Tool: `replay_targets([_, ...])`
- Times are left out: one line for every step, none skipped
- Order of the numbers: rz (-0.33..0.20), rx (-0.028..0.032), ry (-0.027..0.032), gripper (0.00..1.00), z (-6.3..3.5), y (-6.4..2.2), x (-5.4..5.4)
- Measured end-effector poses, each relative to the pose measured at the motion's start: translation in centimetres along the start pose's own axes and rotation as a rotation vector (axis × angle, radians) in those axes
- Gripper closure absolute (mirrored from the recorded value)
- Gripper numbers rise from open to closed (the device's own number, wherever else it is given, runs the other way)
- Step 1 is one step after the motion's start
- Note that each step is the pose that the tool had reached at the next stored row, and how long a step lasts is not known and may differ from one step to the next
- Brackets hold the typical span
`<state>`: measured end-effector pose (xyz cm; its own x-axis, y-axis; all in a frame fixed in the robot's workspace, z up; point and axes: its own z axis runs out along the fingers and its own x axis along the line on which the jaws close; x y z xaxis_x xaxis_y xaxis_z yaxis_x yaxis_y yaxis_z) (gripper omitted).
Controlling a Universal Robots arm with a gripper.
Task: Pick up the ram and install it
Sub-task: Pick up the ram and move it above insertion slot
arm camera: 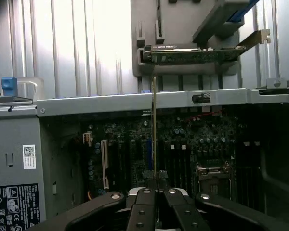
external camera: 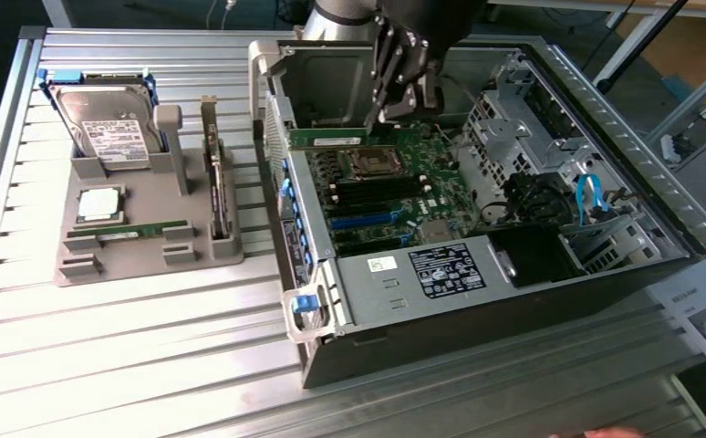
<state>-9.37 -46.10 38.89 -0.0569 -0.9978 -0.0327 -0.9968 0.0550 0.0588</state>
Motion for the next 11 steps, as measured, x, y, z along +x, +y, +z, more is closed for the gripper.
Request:
replay_targets([0.000, -0.0004, 0.0000, 0.88, -0.02, -0.29, 0.0])
replay_targets([0.000, -0.0007, 0.0001, 0.88, -0.03, -0.57, 0.0])
replay_targets([0.000, -0.0011, 0.0001, 0.88, -0.05, -0.88, 0.0])
replay_targets([0.000, -0.0014, 0.0002, 0.88, -0.07, -1.15, -0.1])
replay_targets([0.000, -0.0018, 0.0002, 0.88, -0.09, -1.45, -0.1])
replay_targets([0.000, -0.0021, 0.0001, 0.88, -0.10, -1.74, -0.1])
replay_targets([0.000, -0.0024, 0.0002, 0.88, -0.12, -2.01, -0.1])
replay_targets([0.000, -0.0028, 0.0002, 0.88, -0.13, -2.30, -0.1])
replay_targets([0.000, -0.0031, 0.0003, 0.88, -0.15, -2.58, -0.1])
replay_targets([0.000, -0.0034, 0.0002, 0.88, -0.16, -2.83, -0.2])
replay_targets([0.000, -0.0038, 0.0003, 0.88, -0.18, -3.10, -0.2])
